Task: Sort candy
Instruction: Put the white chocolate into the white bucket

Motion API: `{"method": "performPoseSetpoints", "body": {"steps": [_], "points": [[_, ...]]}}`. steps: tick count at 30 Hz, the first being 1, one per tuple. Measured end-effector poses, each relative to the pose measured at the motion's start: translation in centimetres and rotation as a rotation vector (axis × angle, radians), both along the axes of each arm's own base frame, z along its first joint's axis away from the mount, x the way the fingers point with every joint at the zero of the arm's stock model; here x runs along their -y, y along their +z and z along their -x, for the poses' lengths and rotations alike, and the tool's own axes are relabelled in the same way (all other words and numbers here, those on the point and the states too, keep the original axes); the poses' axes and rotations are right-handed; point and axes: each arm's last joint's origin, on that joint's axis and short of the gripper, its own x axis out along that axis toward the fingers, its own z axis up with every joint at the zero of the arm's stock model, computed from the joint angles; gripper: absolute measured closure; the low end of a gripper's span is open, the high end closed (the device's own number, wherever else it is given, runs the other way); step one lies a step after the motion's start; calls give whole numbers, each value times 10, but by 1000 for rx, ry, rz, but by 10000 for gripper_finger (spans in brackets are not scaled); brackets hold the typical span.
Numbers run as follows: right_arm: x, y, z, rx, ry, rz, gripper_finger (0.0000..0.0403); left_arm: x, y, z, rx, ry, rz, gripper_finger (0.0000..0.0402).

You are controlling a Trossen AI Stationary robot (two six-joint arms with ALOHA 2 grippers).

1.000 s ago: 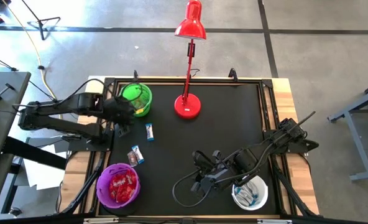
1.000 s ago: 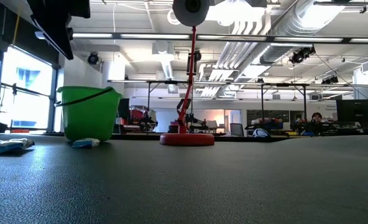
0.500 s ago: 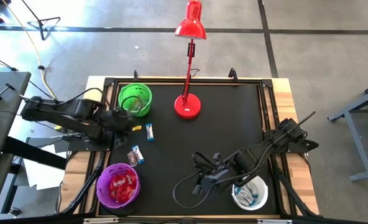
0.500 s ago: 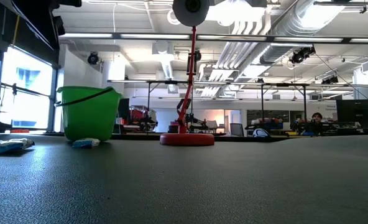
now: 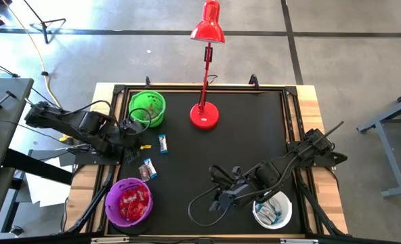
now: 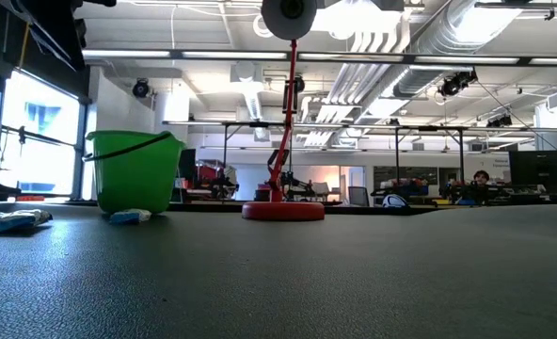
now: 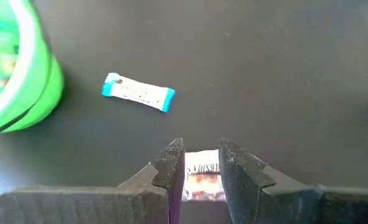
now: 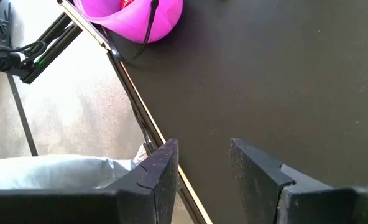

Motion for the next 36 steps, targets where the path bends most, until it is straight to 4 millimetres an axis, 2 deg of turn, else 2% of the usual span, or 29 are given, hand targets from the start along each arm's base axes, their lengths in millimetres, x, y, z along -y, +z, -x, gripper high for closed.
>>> {"method": "performPoseSetpoints", "body": {"steps": [6,10,16,22,25,29,36], "points": [[0,0,0,0,1,1,261,-1,0,0,31,147,16,316],[-1,0,1,-11,86,20,261,-1,0,0,41,219,58,316],[2,-4,12,-148,189,21,261,-1,1,-1,54,278,95,316],[4,0,27,-197,181,83,261,0,4,-6,117,263,119,316],[6,3,29,-172,151,111,261,1,6,-9,151,272,136,316],[16,4,22,-141,127,142,261,1,7,-10,167,267,133,316],[31,6,8,-109,49,107,261,10,10,-13,207,141,107,316]]}}
